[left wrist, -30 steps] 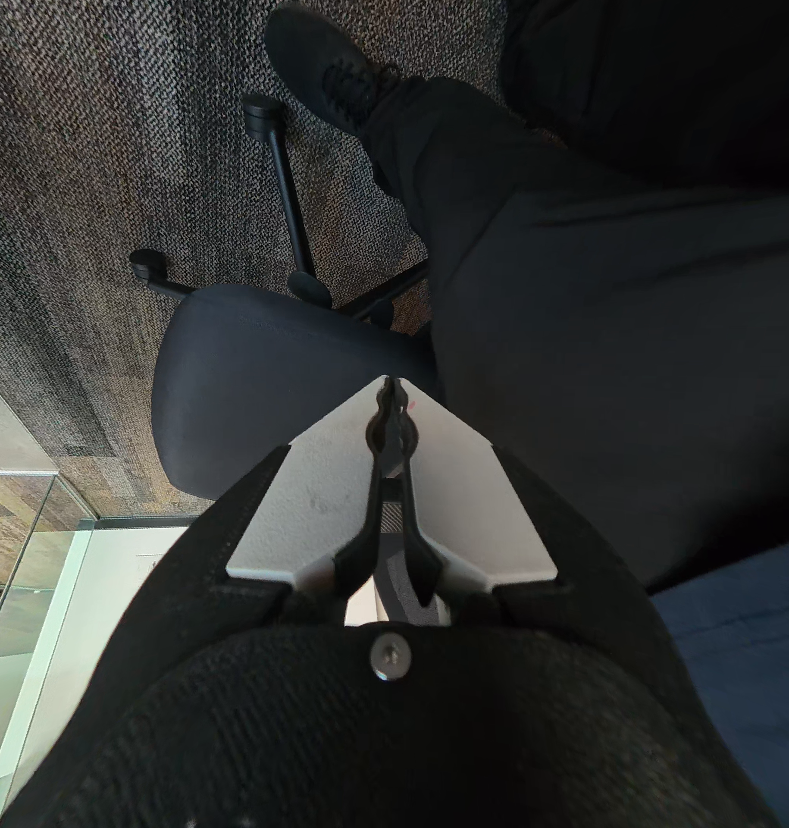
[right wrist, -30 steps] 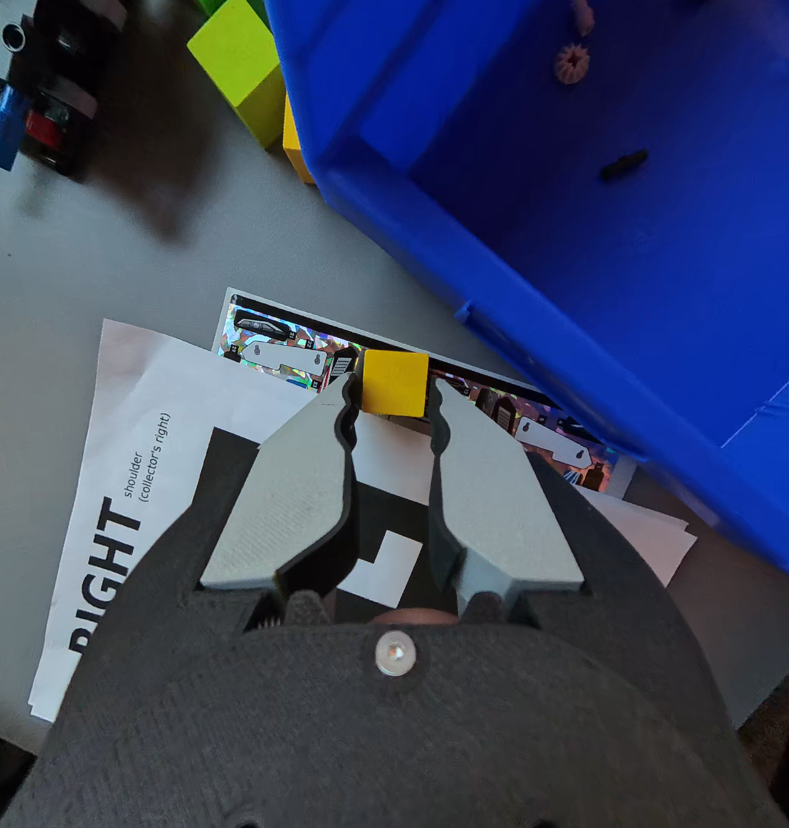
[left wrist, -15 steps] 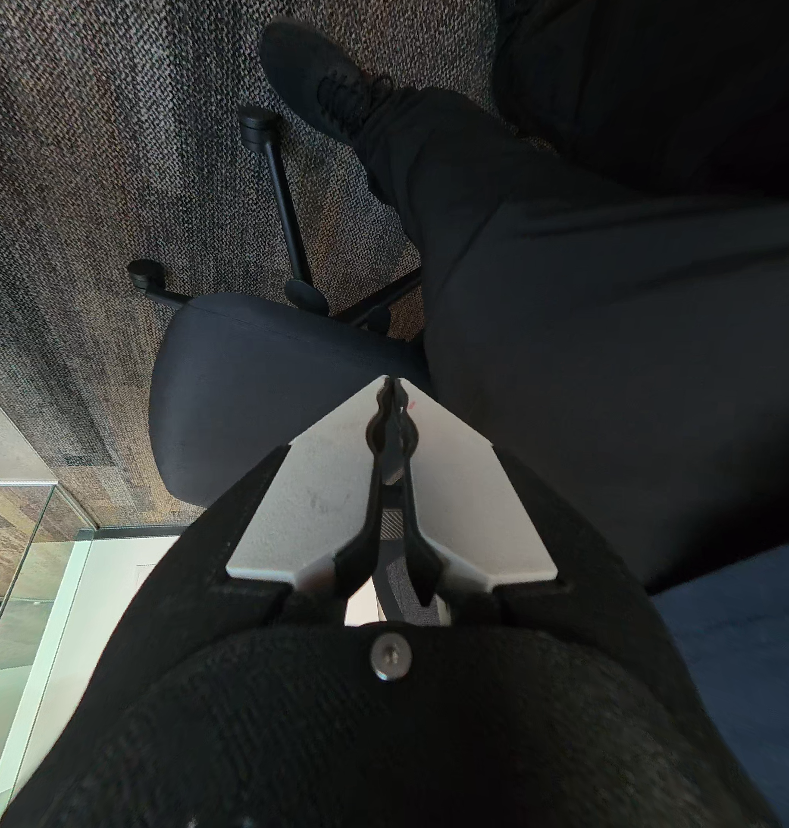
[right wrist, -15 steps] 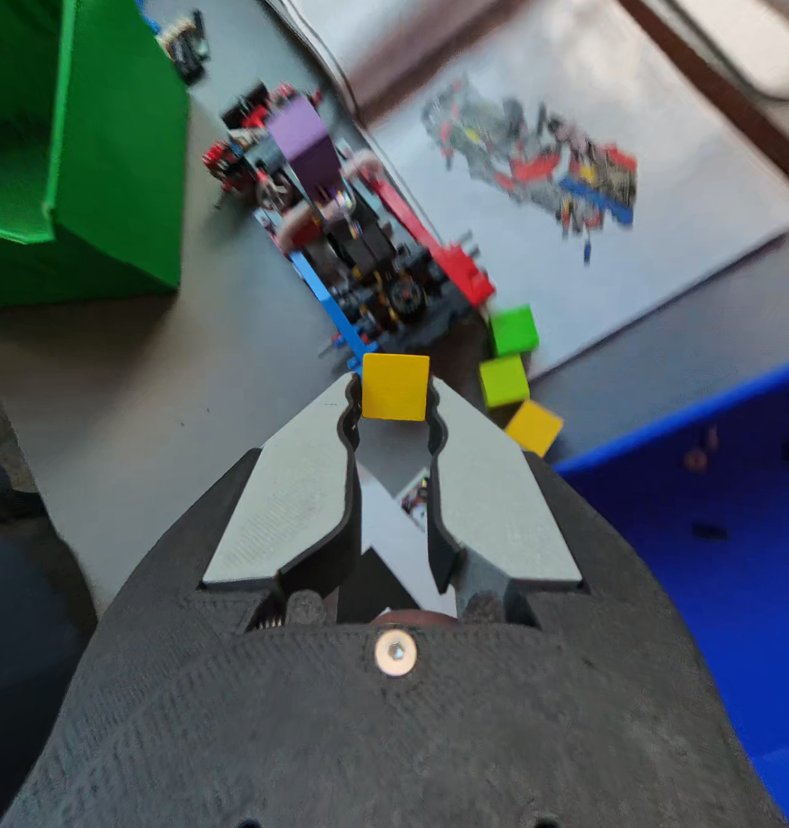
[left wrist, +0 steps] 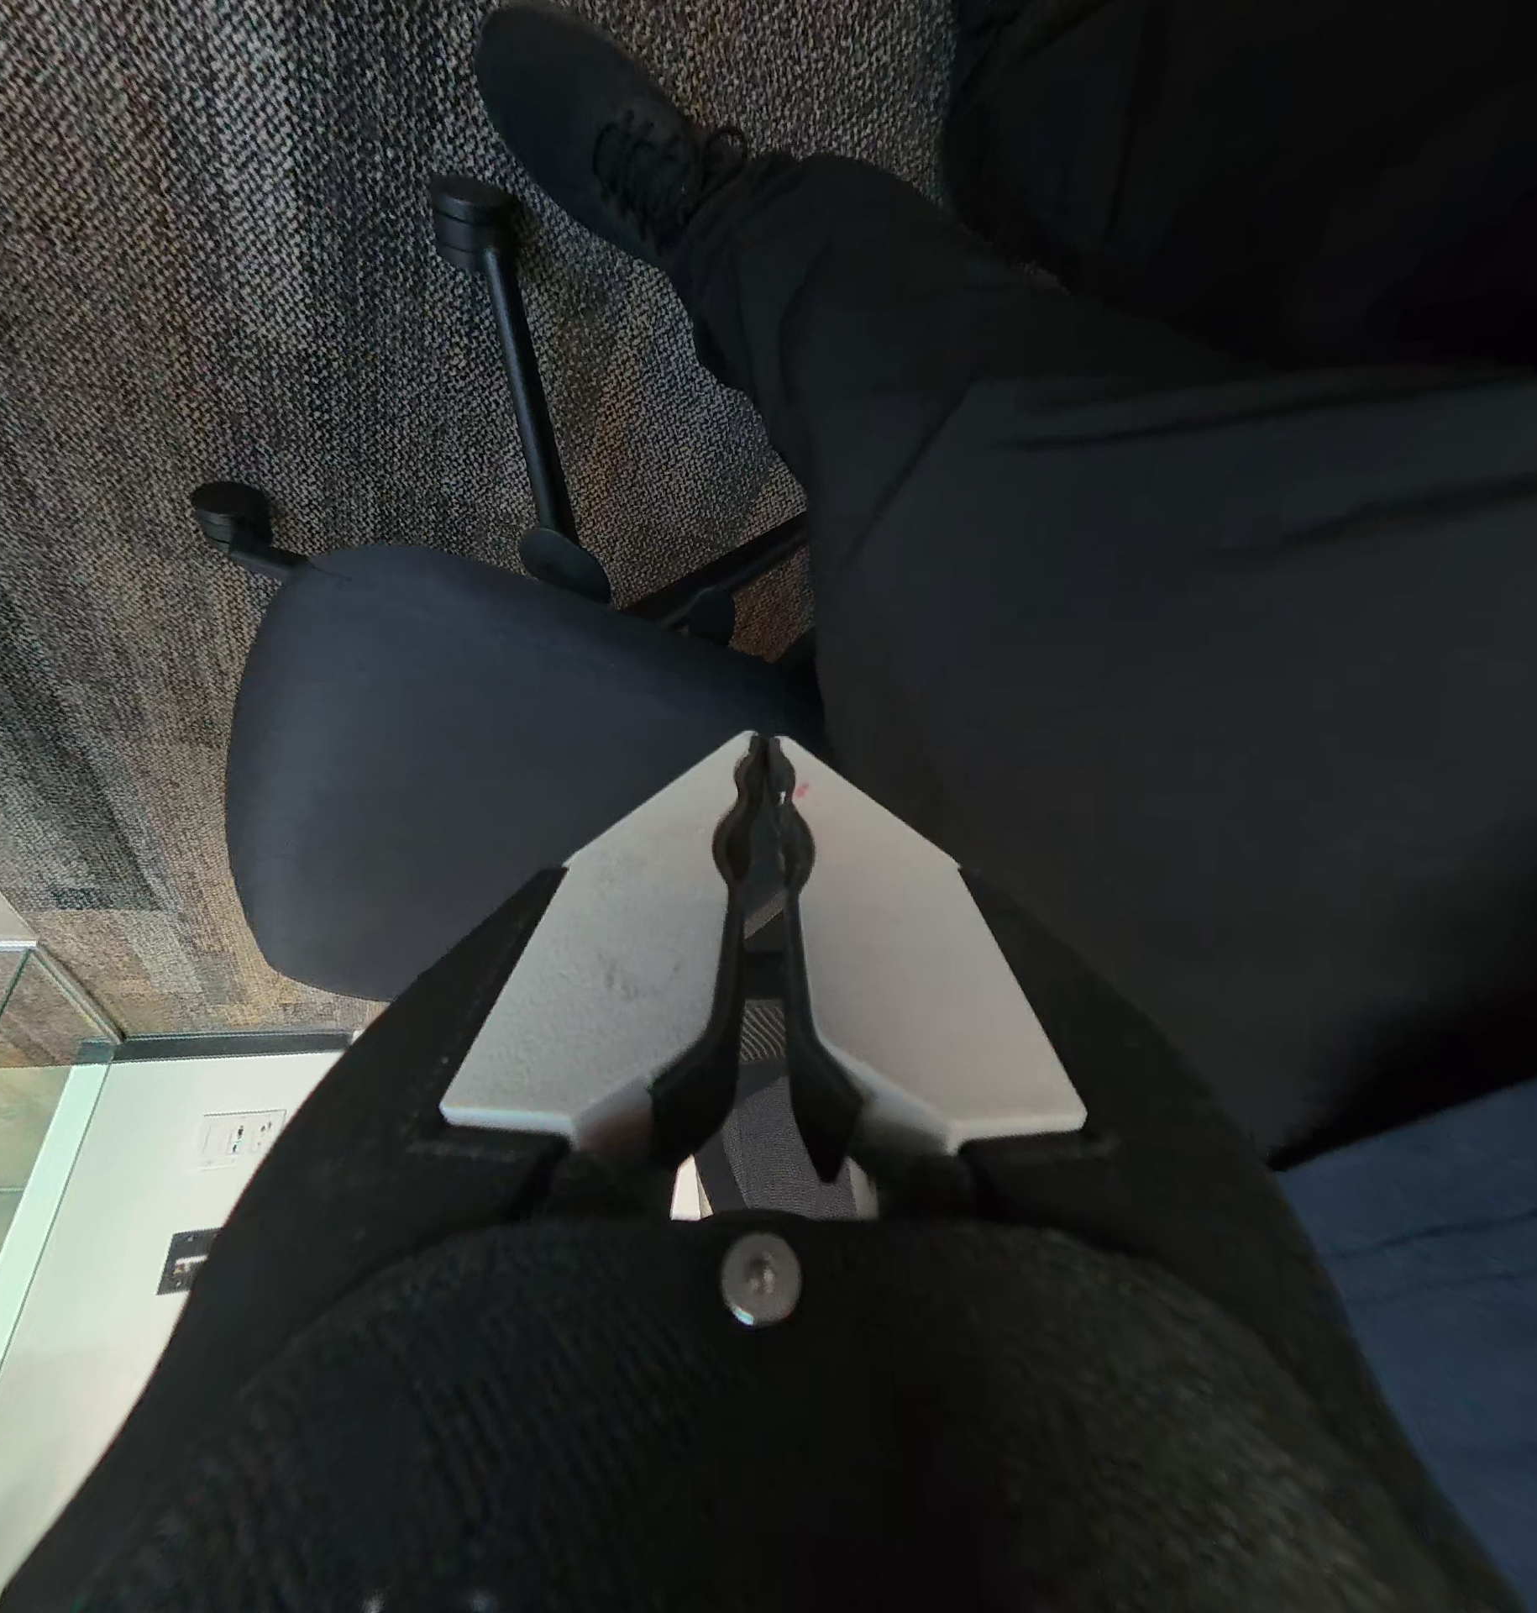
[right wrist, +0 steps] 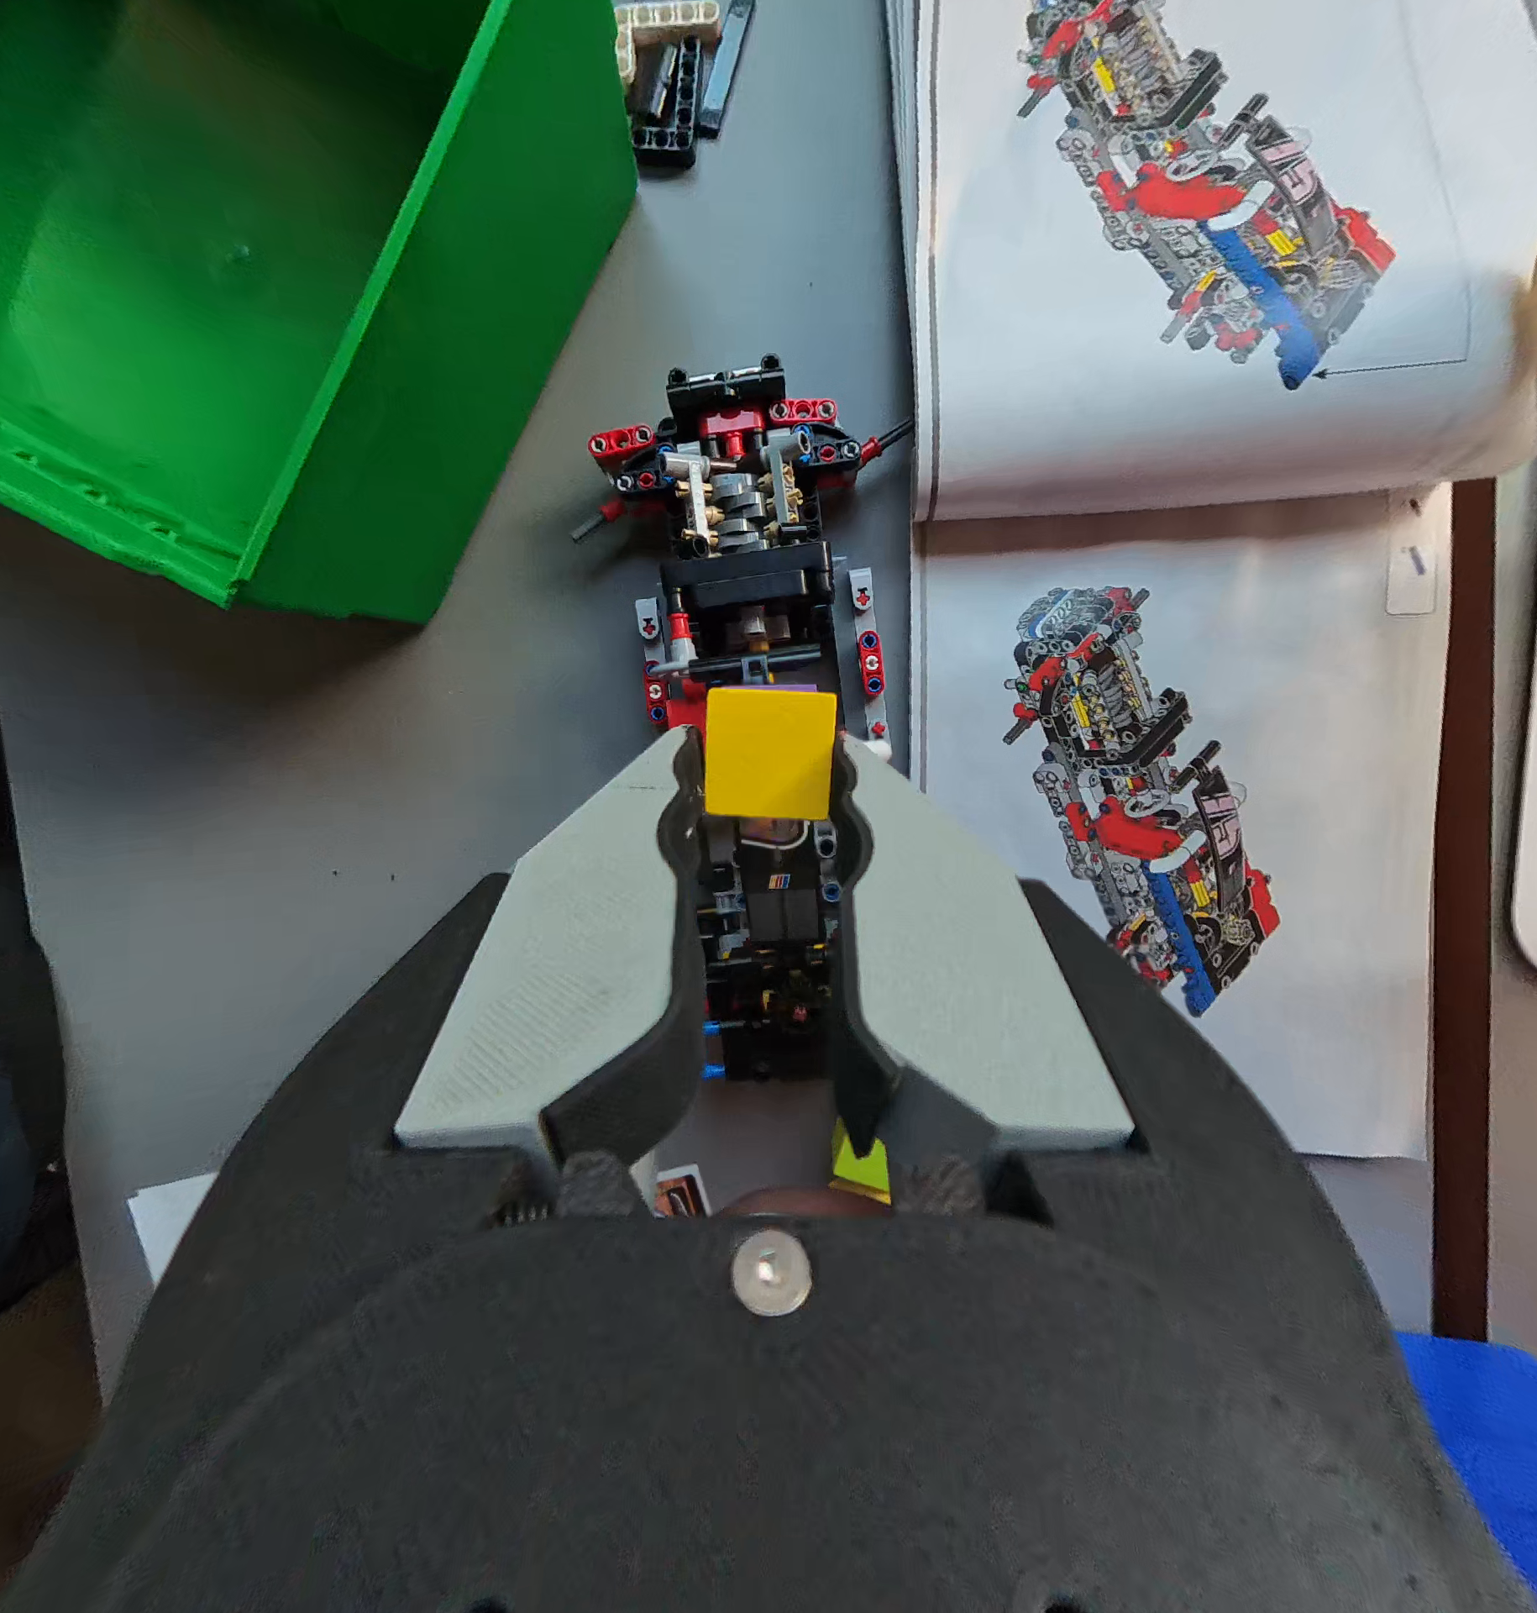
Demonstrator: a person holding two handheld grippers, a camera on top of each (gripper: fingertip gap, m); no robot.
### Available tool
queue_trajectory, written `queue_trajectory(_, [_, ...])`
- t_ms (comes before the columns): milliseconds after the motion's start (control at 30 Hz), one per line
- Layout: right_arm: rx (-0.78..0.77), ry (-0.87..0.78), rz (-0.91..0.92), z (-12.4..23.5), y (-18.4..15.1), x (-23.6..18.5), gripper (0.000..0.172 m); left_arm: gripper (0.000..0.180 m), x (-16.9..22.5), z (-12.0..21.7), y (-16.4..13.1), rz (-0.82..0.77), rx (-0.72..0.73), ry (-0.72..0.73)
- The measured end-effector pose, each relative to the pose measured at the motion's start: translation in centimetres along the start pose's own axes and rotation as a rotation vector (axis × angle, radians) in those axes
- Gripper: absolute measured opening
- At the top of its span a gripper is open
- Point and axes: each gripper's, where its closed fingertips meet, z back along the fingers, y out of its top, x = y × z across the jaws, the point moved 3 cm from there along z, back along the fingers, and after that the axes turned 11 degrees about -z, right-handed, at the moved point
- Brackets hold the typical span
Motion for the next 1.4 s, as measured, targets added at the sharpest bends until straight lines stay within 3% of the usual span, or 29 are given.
queue_trajectory(300, [-0.063, -0.015, 0.037, -1.6, -0.1, 0.0, 0.026, 0.000, -0.2, -0.7, -1.4, 0.033, -0.010, -0.014])
queue_trajectory(1400, [-0.066, -0.025, 0.048, -2.1, -0.5, 0.0, 0.026, 0.000, -0.3, -0.2, -0.8, 0.031, -0.003, -0.015])
